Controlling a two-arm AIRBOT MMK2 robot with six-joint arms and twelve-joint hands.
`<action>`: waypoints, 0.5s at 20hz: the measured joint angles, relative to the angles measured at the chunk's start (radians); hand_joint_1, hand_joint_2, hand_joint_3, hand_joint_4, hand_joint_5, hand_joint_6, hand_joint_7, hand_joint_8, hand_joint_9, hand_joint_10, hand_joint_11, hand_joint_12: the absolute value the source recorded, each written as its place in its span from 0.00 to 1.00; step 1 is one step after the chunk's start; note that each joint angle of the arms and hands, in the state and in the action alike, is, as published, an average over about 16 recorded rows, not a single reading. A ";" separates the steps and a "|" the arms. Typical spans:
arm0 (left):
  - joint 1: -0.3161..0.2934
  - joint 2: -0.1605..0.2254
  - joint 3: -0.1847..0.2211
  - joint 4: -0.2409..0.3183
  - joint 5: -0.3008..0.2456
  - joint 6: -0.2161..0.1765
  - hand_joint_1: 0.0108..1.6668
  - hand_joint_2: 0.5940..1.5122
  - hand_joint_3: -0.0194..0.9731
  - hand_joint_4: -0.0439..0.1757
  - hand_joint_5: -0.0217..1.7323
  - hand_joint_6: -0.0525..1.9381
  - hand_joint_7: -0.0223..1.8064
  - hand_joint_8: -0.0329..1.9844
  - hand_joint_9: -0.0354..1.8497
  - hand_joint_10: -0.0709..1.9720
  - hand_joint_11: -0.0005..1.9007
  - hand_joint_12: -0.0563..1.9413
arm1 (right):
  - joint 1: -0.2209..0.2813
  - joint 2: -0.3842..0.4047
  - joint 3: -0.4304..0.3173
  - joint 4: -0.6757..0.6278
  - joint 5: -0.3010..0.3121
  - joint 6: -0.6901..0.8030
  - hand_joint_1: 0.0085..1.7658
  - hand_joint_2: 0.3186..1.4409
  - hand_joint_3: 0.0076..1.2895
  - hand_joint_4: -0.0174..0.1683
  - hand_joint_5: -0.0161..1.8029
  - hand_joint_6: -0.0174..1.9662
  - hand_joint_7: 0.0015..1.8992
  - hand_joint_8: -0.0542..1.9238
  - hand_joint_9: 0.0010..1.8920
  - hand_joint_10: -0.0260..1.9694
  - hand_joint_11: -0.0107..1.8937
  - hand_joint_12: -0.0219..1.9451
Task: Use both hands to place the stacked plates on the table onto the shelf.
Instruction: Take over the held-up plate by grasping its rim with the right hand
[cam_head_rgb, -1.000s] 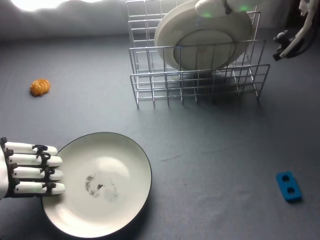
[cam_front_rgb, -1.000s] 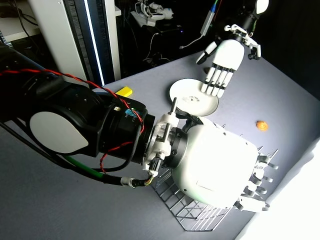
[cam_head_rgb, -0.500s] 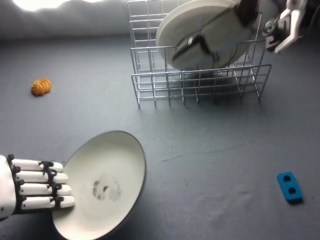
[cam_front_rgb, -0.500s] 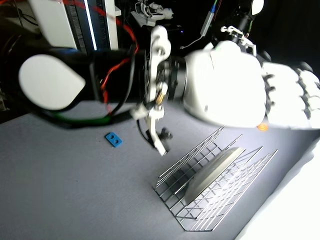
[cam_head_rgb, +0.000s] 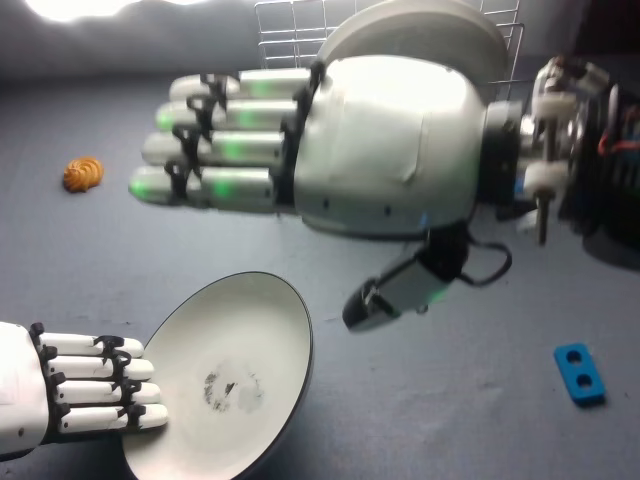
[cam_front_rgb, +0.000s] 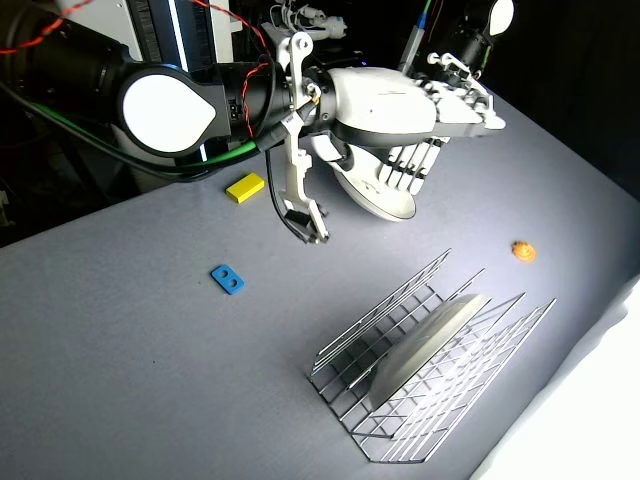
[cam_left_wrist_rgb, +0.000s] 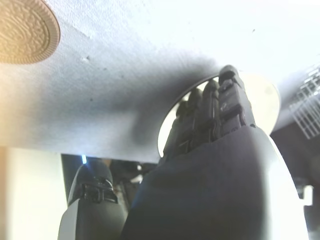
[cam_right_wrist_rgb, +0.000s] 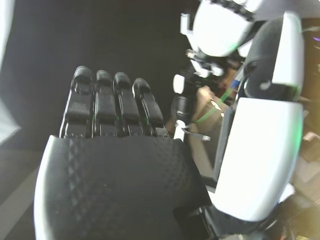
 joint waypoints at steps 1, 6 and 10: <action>0.002 0.000 -0.003 -0.005 0.003 0.000 0.00 0.57 0.02 0.16 0.01 0.02 0.01 0.01 0.01 0.02 0.01 0.02 | -0.015 -0.006 -0.011 0.001 -0.008 -0.022 0.58 0.34 0.01 0.12 0.02 0.02 0.01 0.03 0.01 0.01 0.01 0.01; 0.014 0.005 -0.014 -0.029 0.020 0.000 0.00 0.57 0.02 0.17 0.01 0.02 0.01 0.01 0.01 0.02 0.01 0.02 | -0.081 -0.049 -0.039 0.017 -0.044 -0.107 0.60 0.34 0.01 0.12 0.02 0.02 0.01 0.03 0.01 0.01 0.01 0.01; 0.022 0.010 -0.022 -0.045 0.035 0.000 0.00 0.57 0.02 0.17 0.01 0.02 0.01 0.01 0.01 0.02 0.01 0.03 | -0.116 -0.093 -0.036 0.041 -0.076 -0.153 0.60 0.35 0.01 0.12 0.02 0.02 0.01 0.03 0.01 0.01 0.01 0.01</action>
